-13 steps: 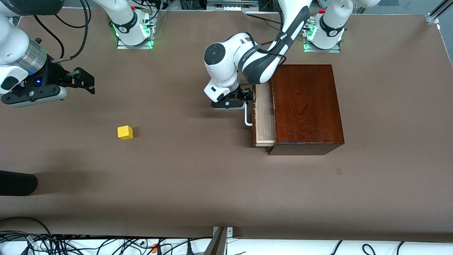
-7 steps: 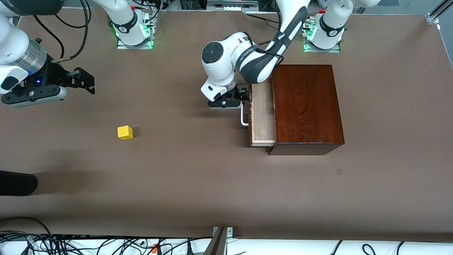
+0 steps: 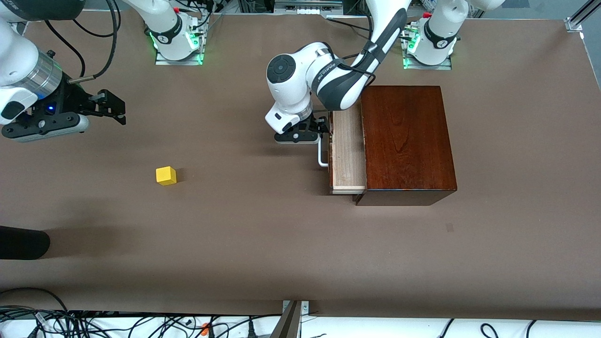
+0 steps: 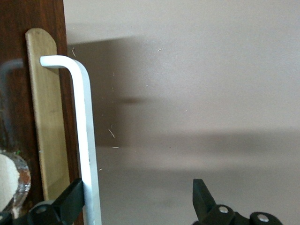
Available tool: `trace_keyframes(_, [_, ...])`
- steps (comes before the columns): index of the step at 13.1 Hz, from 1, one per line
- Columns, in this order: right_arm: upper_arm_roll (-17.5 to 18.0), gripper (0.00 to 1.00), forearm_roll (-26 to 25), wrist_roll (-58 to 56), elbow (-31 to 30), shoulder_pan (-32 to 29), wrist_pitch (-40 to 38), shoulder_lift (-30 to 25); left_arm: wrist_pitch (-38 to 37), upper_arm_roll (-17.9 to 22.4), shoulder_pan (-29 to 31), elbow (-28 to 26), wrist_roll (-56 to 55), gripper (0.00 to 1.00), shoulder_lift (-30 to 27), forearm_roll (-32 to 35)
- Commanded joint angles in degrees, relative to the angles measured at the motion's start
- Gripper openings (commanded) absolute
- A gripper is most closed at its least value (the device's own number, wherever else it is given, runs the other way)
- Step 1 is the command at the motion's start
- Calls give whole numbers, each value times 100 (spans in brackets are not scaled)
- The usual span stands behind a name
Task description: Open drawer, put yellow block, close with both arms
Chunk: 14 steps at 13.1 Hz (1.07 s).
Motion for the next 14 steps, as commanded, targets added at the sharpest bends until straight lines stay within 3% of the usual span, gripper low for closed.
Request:
trace_keyframes(1, [-10,100,-77,0,153,14,-108,50,-6,-49,-63,258,2,100,47,-202])
trace_keyframes(6, [-10,100,-68,0,153,14,-108,50,-85,-31,-10,258,29,100,-181,-132])
trace_keyframes(8, [-10,100,-77,0,153,14,-108,50,-487,39,-1,267,317,100,-392,-132])
trace_keyframes(14, [-18,100,-77,0,153,14,-30,50,-2008,83,1025,1259,2030,100,-884,-193])
